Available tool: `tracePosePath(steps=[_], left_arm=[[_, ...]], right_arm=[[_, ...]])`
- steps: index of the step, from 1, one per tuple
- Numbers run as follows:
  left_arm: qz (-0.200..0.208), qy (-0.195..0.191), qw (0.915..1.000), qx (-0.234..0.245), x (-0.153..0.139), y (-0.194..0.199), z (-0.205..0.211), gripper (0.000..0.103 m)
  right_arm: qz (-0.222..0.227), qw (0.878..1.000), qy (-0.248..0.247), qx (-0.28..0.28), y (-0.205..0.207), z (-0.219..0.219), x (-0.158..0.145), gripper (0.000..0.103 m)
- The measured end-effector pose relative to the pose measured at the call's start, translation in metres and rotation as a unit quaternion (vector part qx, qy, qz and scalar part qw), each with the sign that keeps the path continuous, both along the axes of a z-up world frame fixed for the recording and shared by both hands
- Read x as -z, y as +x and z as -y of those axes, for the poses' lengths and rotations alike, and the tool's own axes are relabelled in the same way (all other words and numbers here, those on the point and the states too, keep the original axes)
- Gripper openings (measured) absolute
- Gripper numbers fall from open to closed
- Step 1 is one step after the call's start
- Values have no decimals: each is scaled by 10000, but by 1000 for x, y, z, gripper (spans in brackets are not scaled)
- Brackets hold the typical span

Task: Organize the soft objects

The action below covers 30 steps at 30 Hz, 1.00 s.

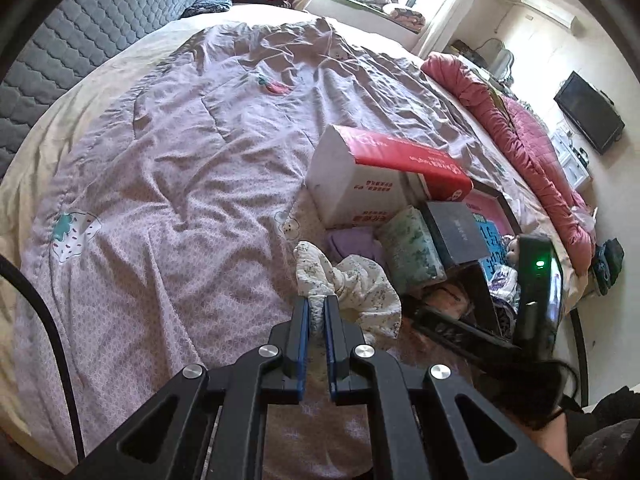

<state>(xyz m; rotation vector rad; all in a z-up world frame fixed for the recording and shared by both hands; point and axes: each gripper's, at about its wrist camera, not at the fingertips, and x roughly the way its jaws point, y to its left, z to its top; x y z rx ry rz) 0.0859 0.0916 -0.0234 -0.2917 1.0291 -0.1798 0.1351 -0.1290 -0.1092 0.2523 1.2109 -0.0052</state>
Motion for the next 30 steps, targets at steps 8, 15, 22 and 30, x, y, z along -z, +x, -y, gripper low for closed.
tracePosePath(steps=[8, 15, 22, 30], left_arm=[[-110, 10, 9999, 55, 4, -1, 4, 8], [-478, -309, 9982, 178, 21, -3, 7, 8], [-778, -270, 9962, 277, 34, -1, 23, 11], [-1171, -220, 9929, 56, 54, 10, 30, 20]], right_arm=[[157, 9926, 385, -1137, -9, 20, -5, 25], [252, 9821, 1011, -1569, -30, 37, -17, 13], [227, 9803, 1052, -1653, -36, 33, -16, 11], [311, 9805, 1063, -1623, -34, 35, -16, 11]])
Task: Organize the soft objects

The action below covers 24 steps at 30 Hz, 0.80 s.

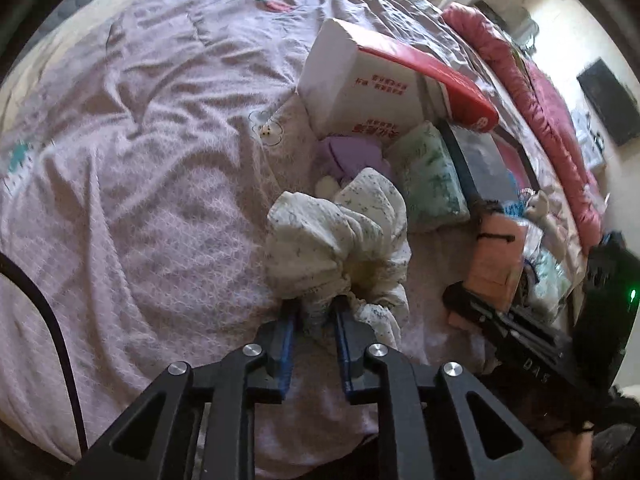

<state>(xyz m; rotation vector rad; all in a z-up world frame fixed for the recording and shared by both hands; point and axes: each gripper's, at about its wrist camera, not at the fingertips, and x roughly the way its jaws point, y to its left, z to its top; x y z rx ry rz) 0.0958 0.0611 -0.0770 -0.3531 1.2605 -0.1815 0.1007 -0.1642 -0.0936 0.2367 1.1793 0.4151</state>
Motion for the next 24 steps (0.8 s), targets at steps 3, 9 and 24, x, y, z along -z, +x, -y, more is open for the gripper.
tracePosePath(steps=[3, 9, 24], left_arm=[[21, -362, 9992, -173, 1, 1, -6, 42], [-57, -884, 9955, -349, 2, 4, -12, 60], [82, -875, 9950, -481, -10, -10, -6, 6]], right_arm=[[33, 10000, 11, 22, 0, 4, -2, 11], [40, 9998, 170, 116, -3, 14, -5, 11], [465, 9986, 242, -41, -14, 20, -31, 11]])
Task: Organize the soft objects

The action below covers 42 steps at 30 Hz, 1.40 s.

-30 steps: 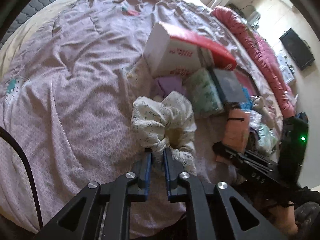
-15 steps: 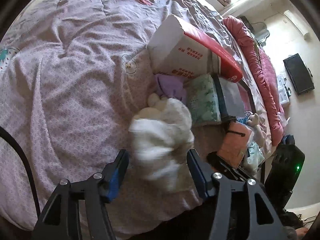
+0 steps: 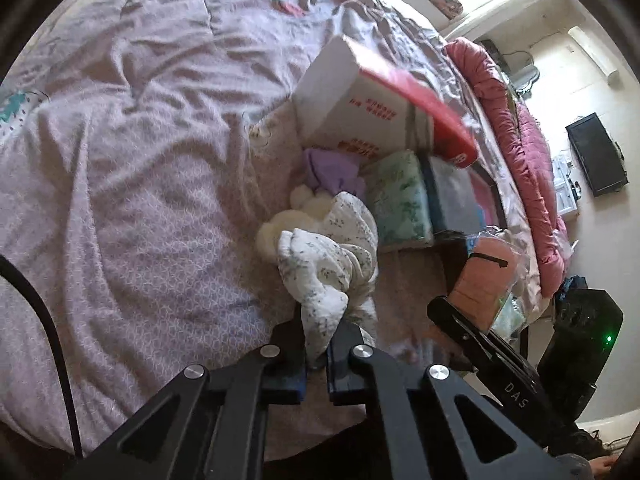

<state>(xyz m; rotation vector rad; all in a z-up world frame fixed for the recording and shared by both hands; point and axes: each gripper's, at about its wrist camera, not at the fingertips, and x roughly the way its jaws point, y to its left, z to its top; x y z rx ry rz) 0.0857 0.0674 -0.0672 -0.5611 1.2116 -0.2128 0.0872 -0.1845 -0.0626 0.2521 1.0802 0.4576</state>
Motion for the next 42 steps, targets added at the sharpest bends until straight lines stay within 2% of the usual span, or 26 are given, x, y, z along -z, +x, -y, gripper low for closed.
tracePosePath(steps=[7, 17, 20, 23, 32, 36, 42], left_arm=[[309, 34, 9995, 77, -31, -8, -1, 6], [899, 153, 9956, 199, -88, -17, 13, 6], [1082, 209, 9934, 315, -106, -17, 29, 6], [1192, 108, 9920, 408, -119, -19, 41, 6], [1500, 342, 9842, 875, -152, -14, 101, 6], [1572, 396, 9806, 1104, -158, -11, 131, 6], [1594, 565, 9752, 1429, -155, -4, 178, 6]], right_arm=[[285, 9989, 355, 138, -2, 12, -34, 11], [654, 9965, 414, 300, -8, 28, -75, 11], [723, 9962, 346, 350, -10, 41, -85, 11], [806, 9957, 69, 447, -11, 57, -97, 11], [1025, 9912, -464, 695, -14, 116, -126, 11], [1094, 9896, -520, 772, -16, 133, -129, 11], [1041, 9899, -341, 902, -15, 149, -123, 11]])
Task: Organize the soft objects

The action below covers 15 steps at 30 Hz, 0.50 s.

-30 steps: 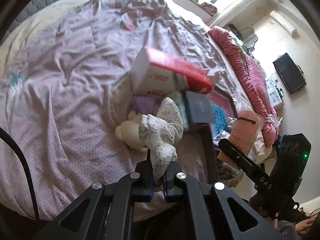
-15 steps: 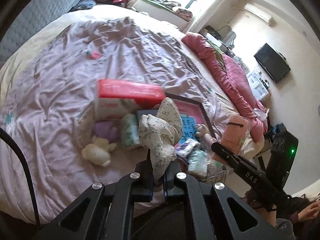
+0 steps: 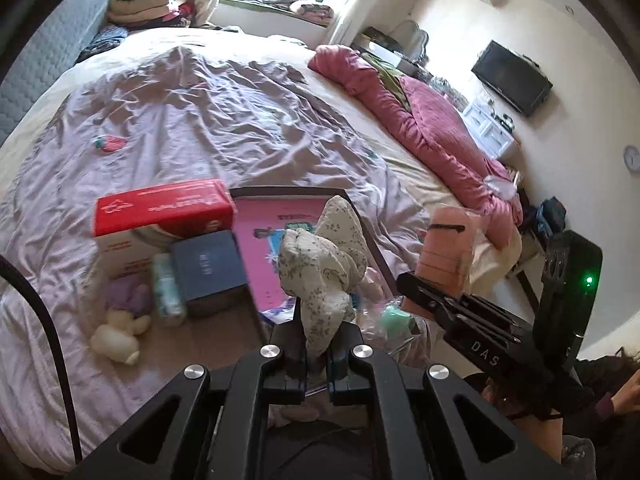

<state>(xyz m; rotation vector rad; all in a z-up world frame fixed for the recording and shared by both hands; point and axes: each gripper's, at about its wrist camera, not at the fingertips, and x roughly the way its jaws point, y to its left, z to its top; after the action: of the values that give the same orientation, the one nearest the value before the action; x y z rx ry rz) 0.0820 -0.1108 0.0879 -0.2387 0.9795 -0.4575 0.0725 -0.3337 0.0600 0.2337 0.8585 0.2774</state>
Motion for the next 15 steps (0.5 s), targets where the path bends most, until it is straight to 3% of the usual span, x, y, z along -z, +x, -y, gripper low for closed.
tracePosePath(steps=[15], left_arm=[[-123, 763, 9955, 546, 44, 17, 67, 6]], right_arm=[[-195, 9995, 150, 222, 11, 30, 26, 12]])
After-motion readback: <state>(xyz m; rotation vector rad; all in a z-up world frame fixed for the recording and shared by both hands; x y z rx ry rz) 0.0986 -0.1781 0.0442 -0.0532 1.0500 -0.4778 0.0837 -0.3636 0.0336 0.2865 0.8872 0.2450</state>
